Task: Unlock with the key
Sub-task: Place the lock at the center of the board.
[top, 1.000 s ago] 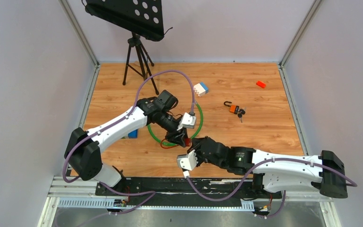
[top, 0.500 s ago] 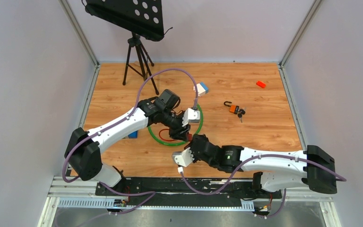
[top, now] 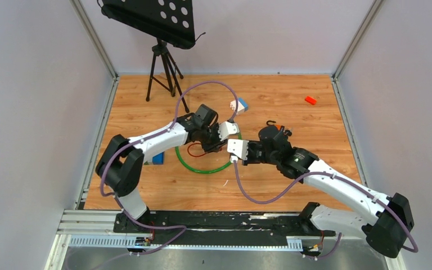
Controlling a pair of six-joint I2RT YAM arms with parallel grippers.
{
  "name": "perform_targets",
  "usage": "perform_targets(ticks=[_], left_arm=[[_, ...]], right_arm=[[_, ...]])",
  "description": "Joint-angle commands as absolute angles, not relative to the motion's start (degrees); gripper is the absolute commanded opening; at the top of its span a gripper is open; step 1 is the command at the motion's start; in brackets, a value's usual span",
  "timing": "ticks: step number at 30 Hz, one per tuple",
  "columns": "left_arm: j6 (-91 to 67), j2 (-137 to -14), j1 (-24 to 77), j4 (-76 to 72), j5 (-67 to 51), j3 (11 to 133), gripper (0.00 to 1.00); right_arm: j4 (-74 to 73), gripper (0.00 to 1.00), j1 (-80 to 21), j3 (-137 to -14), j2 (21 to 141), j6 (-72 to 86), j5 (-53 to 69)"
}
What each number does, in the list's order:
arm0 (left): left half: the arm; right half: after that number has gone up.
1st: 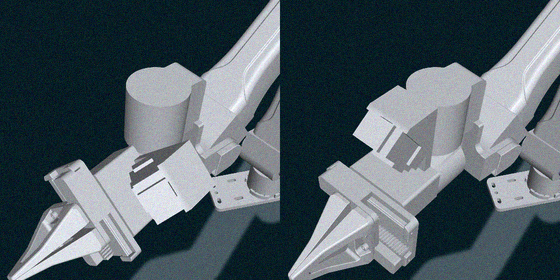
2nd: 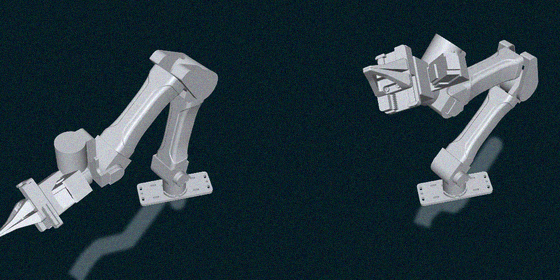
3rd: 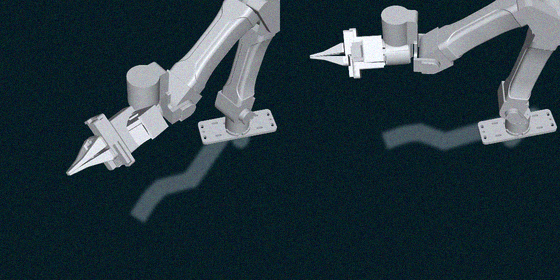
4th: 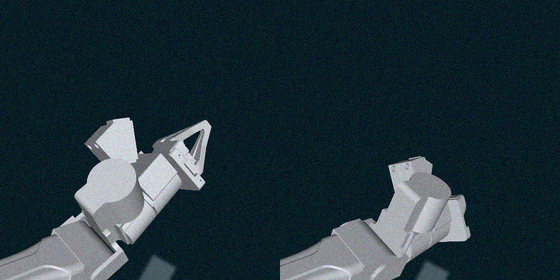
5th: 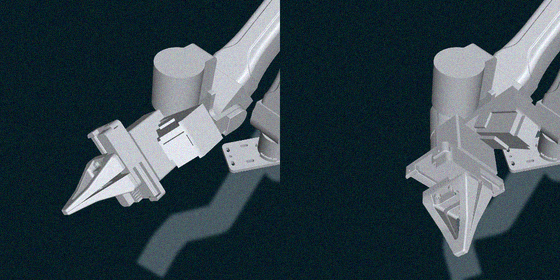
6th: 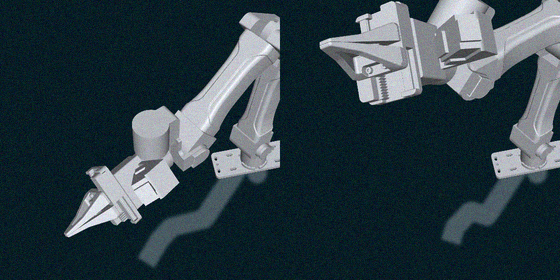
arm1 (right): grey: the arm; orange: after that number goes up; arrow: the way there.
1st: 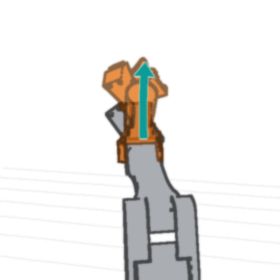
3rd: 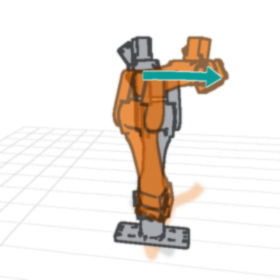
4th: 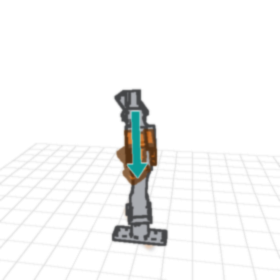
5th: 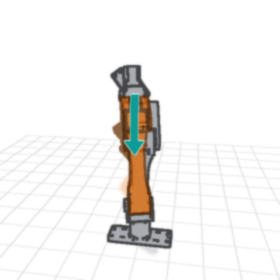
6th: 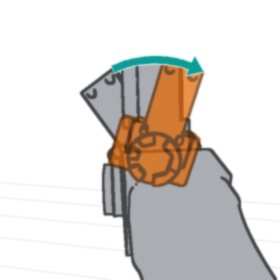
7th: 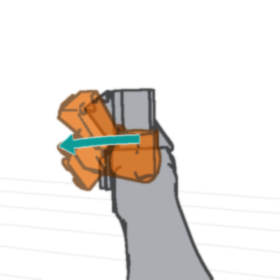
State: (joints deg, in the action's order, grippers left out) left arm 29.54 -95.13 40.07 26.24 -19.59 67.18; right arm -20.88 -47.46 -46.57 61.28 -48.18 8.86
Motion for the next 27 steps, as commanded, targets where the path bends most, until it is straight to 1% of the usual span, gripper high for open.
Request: perform_targets(ticks=[1, 3, 5, 7, 8, 10, 13, 16, 20, 23, 27], left_arm=[[29.7, -99.7, 39.2, 24.0, -17.5, 70.5, 0.02], [29.2, -101.4, 39.0, 23.2, -17.9, 70.4, 0.06], [28.8, -102.5, 38.8, 22.0, -18.2, 70.1, 0.16], [28.4, -103.5, 38.4, 21.2, -18.6, 70.0, 0.20], [27.9, -103.9, 38.2, 20.9, -19.2, 70.0, 0.24], [27.6, -104.4, 37.5, 20.5, -21.1, 70.3, 0.34], [27.8, -103.2, 36.3, 19.5, -24.5, 69.9, 0.52], [28.2, -99.1, 35.4, 16.4, -27.6, 67.5, 0.66], [28.0, -94.0, 35.1, 12.6, -31.8, 64.6, 0.77], [26.6, -89.9, 35.0, 8.3, -40.0, 61.7, 0.80], [23.2, -86.2, 35.2, 4.0, -49.5, 60.0, 0.81]], right_arm=[[-22.4, 0.00, -43.7, -49.3, 59.9, -42.5, 20.6], [-22.9, 0.00, -42.0, -50.0, 59.8, -41.3, 22.2], [-23.6, 0.00, -40.6, -50.9, 59.8, -40.5, 23.7], [-24.5, 0.00, -39.3, -52.1, 60.2, -39.5, 25.0], [-25.2, 0.00, -38.6, -52.7, 60.4, -38.9, 25.8], [-26.0, 0.00, -37.5, -53.8, 60.6, -37.5, 27.4], [-26.8, 0.00, -35.7, -55.4, 61.0, -35.7, 29.2], [-27.1, 0.00, -33.9, -56.5, 61.3, -33.8, 31.2], [-26.4, 0.00, -32.4, -57.2, 61.6, -31.2, 32.9], [-25.3, 0.00, -31.4, -57.3, 61.4, -29.0, 34.7], [-24.4, 0.00, -29.8, -58.1, 61.3, -26.3, 37.6]])
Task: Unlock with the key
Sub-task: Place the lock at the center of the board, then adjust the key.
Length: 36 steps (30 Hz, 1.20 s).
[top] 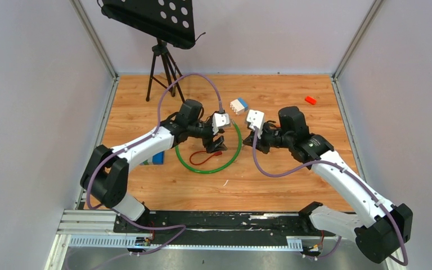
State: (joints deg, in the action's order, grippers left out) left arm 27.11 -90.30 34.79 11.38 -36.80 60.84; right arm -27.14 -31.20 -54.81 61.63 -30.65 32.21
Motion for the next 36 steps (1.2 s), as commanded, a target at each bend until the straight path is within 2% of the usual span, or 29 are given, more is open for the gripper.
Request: perform_targets(ticks=[1, 14, 28, 36], left_arm=[[23.1, -85.7, 35.4, 3.6, -51.0, 60.0, 0.81], [23.9, -88.1, 39.7, 4.7, -59.2, 64.4, 0.68], [24.9, -88.9, 41.0, 7.0, -61.7, 66.5, 0.29], [26.6, -88.1, 41.0, 8.6, -59.8, 66.4, 0.25]], right_arm=[[-24.3, 0.00, -29.4, -58.4, 61.4, -25.4, 38.5], [-22.2, 0.00, -27.2, -58.9, 62.7, -21.0, 44.6], [-22.1, 0.00, -26.4, -58.1, 63.0, -20.6, 45.8], [-22.4, 0.00, -26.0, -57.5, 63.2, -21.3, 46.0]])
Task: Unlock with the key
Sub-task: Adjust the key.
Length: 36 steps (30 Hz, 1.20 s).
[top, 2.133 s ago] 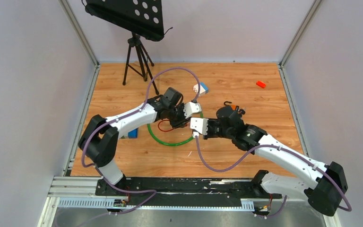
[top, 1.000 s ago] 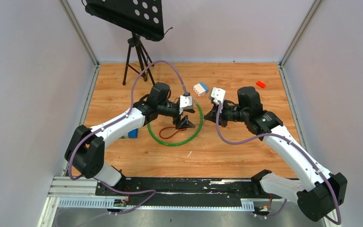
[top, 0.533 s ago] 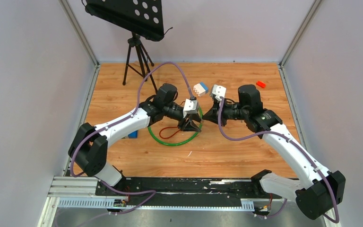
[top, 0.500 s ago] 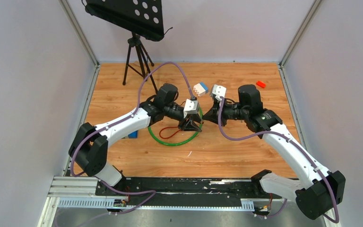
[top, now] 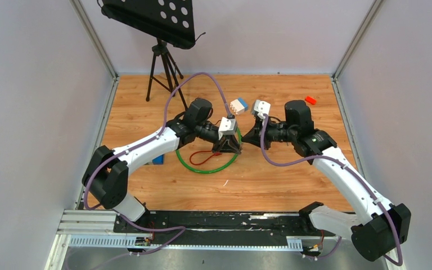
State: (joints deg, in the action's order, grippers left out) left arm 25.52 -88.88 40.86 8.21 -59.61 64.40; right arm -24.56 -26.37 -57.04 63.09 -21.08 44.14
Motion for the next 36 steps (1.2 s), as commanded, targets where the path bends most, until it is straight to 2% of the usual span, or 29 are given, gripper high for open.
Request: perform_targets(ticks=[1, 9, 27, 36], left_arm=[[26.5, -88.2, 41.1, 8.7, -59.8, 66.6, 0.24], [26.5, -88.3, 41.0, 9.4, -58.3, 67.4, 0.20], [27.6, -87.9, 41.0, 13.1, -55.0, 67.8, 0.00], [27.8, -88.2, 41.0, 19.8, -48.9, 70.5, 0.00]], right_arm=[[-22.4, 0.00, -25.9, -57.5, 63.2, -21.2, 46.1], [-22.5, 0.00, -25.8, -57.1, 63.2, -21.7, 45.7], [-23.5, 0.00, -25.3, -56.7, 63.3, -24.2, 44.0], [-25.3, 0.01, -25.2, -56.9, 64.1, -26.3, 43.9]])
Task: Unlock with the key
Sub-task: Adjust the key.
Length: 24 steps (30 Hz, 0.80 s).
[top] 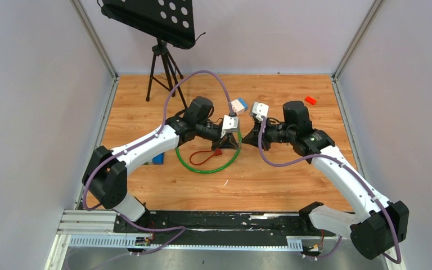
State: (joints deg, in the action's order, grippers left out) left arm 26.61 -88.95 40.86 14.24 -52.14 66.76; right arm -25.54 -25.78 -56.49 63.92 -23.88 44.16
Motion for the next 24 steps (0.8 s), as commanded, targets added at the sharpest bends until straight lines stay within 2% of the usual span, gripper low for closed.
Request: perform_targets(ticks=[1, 19, 24], left_arm=[[28.1, -88.1, 41.0, 21.2, -47.9, 70.9, 0.00], [26.7, -84.3, 41.0, 21.0, -47.4, 69.5, 0.00], [26.6, -83.9, 41.1, 21.5, -46.3, 69.3, 0.00]], right_arm=[[-25.3, 0.01, -25.2, -56.8, 64.0, -26.6, 43.6], [-26.0, 0.00, -24.6, -56.0, 65.2, -27.0, 45.9], [-26.4, 0.07, -24.2, -56.1, 64.9, -27.2, 46.0]])
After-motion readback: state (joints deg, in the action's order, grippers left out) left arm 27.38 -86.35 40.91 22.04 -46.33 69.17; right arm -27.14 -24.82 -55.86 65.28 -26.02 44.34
